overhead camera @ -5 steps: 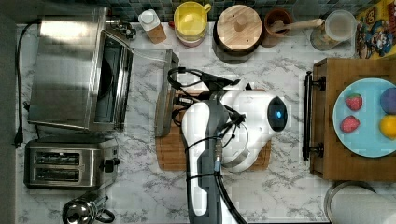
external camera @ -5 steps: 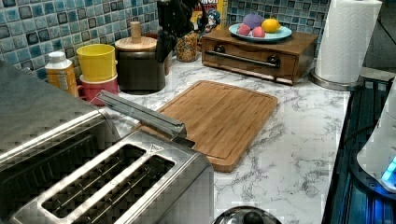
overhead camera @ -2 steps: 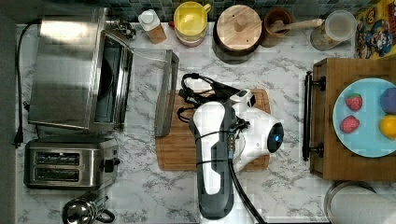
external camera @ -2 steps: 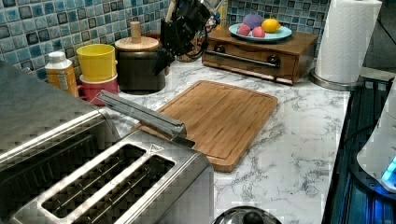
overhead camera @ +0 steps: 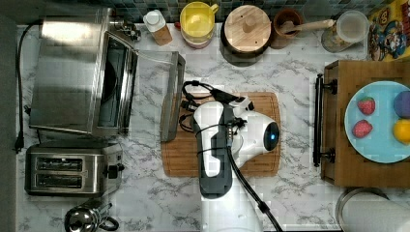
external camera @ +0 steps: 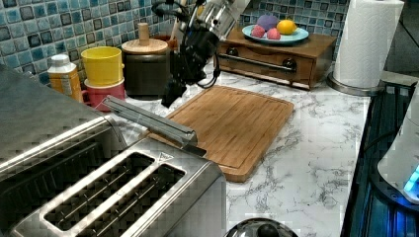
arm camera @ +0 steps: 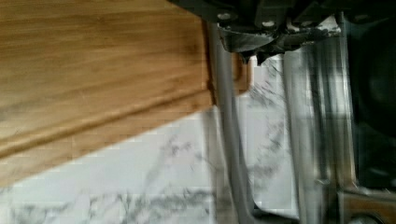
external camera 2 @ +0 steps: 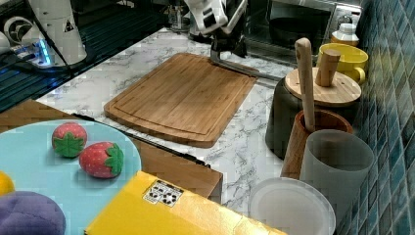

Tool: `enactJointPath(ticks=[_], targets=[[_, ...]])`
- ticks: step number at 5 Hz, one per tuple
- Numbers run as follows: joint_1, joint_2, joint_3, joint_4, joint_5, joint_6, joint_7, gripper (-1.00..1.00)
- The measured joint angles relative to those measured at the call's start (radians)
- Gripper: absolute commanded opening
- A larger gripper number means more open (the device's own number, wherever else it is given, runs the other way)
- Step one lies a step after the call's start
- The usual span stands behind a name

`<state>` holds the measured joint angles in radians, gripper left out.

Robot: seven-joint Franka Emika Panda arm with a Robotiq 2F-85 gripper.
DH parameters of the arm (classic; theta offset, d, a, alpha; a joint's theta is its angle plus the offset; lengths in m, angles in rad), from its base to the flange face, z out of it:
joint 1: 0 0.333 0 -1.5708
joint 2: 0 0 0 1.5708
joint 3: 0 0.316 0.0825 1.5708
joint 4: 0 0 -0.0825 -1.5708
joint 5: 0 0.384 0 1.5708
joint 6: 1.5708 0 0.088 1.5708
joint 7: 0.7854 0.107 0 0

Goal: Close the oven.

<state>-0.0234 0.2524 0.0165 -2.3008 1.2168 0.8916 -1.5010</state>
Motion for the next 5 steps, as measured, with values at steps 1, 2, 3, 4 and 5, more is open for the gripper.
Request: enactJointPath(ticks=[1, 2, 3, 4, 5], targets=[[0.0, 0.063, 0.032, 0.0, 0.034, 0.032, -0.037, -1.0], [-0.001, 0.081, 0.039, -0.006, 0.169, 0.051, -0.107, -1.0], [-0.014, 0.073, 0.038, -0.008, 0.193, 0.025, -0.161, -1.0], [-0.02, 0.069, 0.042, 0.004, 0.194, 0.026, -0.161, -1.0], [-0.02, 0.073, 0.04, 0.021, 0.144, 0.026, -0.158, -1.0]])
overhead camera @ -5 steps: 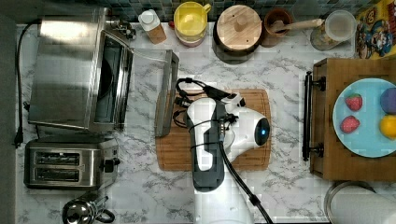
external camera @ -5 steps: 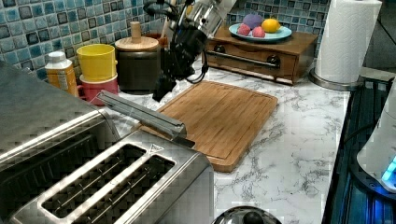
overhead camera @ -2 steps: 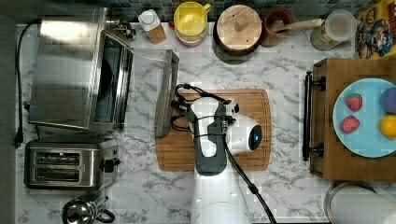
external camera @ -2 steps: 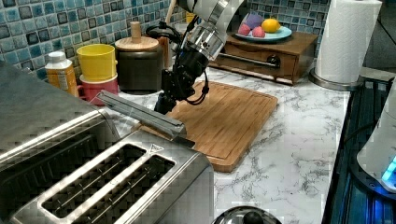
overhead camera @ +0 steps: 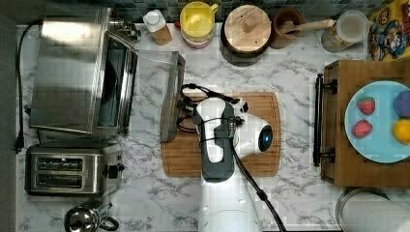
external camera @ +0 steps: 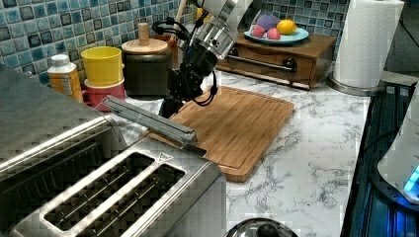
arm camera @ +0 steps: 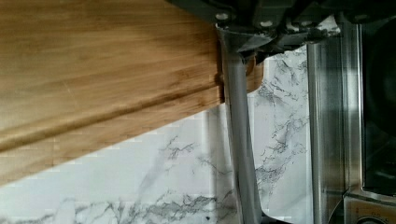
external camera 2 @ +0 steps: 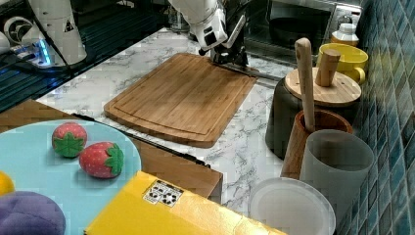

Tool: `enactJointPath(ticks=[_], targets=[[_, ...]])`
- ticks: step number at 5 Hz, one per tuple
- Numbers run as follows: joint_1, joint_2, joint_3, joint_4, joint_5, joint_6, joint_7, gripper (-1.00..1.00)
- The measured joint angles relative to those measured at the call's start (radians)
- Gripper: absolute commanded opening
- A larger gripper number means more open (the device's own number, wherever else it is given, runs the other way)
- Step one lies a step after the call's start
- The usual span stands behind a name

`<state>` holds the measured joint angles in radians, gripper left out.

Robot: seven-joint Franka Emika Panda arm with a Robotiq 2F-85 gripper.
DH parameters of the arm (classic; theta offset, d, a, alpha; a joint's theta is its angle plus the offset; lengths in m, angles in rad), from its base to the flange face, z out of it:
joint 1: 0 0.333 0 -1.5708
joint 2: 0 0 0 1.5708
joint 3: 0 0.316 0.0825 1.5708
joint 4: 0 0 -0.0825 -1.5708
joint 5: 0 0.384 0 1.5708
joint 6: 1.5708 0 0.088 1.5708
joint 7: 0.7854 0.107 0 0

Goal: Close the oven.

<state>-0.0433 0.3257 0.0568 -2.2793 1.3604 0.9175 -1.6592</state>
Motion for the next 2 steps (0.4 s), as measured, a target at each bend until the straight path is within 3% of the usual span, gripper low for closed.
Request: enactJointPath(ticks=[2], targets=[[0.003, 0.004, 0.011, 0.025, -0.006, -0.047, 0.0, -1.0]])
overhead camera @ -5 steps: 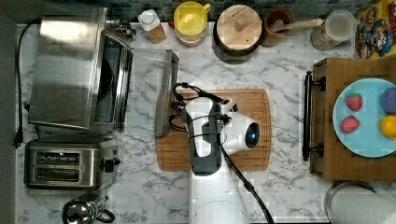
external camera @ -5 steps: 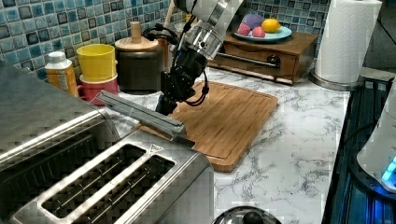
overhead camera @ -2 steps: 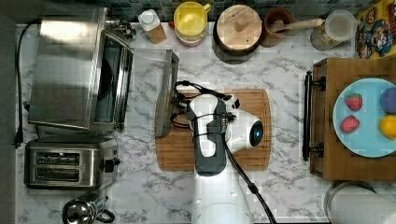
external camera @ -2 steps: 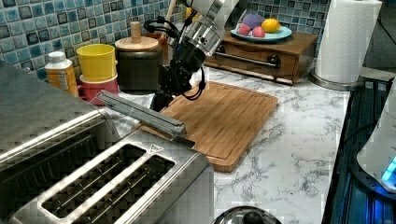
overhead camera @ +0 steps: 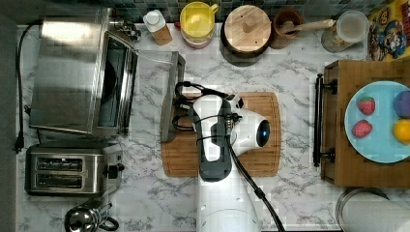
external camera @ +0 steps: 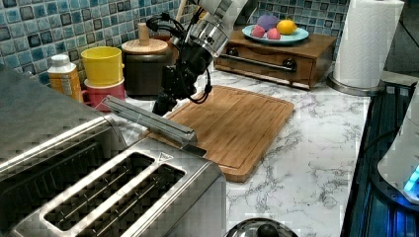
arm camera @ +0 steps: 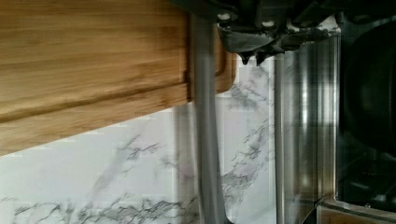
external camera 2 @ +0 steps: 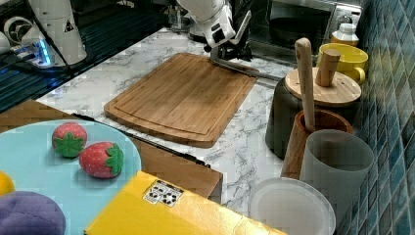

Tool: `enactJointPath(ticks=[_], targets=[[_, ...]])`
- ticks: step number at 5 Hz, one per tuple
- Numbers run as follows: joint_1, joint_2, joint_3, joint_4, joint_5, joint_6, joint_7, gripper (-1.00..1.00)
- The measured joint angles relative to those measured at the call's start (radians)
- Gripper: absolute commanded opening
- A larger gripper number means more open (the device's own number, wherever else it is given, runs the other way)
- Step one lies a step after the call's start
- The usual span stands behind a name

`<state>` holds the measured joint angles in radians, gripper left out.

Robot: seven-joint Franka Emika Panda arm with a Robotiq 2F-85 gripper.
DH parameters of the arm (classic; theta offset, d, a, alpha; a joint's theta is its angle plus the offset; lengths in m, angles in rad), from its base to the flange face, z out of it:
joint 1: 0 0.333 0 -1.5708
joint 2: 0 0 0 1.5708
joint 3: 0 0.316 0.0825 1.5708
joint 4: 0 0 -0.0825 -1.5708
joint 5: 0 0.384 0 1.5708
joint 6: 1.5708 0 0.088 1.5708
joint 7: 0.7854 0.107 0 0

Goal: Close the oven.

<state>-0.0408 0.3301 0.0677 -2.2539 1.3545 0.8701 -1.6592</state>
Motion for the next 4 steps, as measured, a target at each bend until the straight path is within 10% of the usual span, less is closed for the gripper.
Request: enactJointPath(ticks=[4], targets=[[-0.009, 0.075, -0.002, 0.049, 0.014, -0.043, 0.0, -1.0]])
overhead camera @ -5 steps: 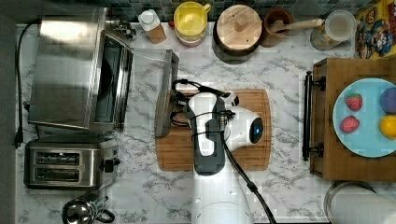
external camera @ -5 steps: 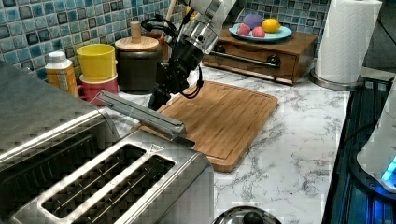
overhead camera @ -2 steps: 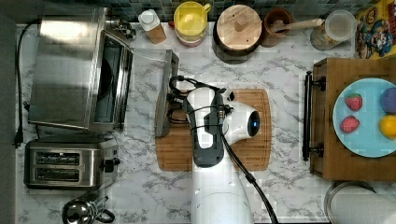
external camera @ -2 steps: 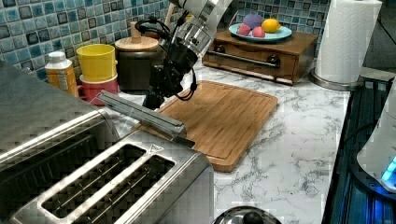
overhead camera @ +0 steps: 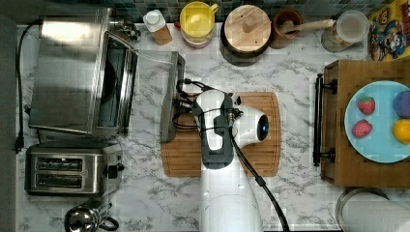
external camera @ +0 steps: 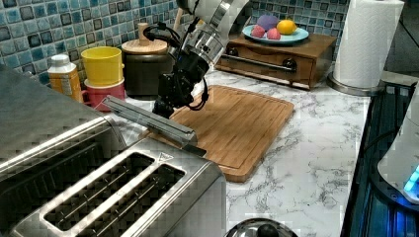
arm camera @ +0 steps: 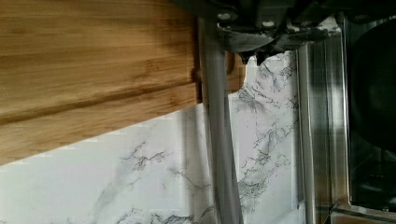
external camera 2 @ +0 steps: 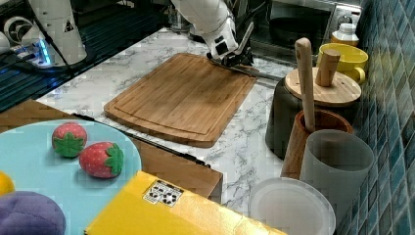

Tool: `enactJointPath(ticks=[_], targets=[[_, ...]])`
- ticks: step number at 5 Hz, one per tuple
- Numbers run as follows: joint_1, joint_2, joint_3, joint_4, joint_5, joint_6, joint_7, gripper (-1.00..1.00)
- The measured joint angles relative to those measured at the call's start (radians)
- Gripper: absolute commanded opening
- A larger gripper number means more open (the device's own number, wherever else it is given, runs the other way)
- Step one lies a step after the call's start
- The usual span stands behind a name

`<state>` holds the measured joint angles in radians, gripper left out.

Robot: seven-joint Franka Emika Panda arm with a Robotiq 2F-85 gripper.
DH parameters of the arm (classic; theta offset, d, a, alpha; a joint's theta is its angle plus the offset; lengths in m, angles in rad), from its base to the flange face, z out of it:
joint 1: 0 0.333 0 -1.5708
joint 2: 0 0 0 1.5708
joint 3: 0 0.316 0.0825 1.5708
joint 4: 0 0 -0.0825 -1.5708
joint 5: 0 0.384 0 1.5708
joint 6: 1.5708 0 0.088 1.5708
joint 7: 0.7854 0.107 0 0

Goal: Close the oven.

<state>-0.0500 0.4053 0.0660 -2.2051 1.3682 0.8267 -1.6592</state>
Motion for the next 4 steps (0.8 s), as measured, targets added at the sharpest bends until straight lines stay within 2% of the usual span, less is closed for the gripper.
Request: enactJointPath(ticks=[2, 4], targets=[[-0.014, -0.004, 0.004, 0.0, 0.001, -0.026, 0.0, -1.0], [-0.014, -0.057, 0.024, -0.002, -0.062, -0.026, 0.019, -1.0]])
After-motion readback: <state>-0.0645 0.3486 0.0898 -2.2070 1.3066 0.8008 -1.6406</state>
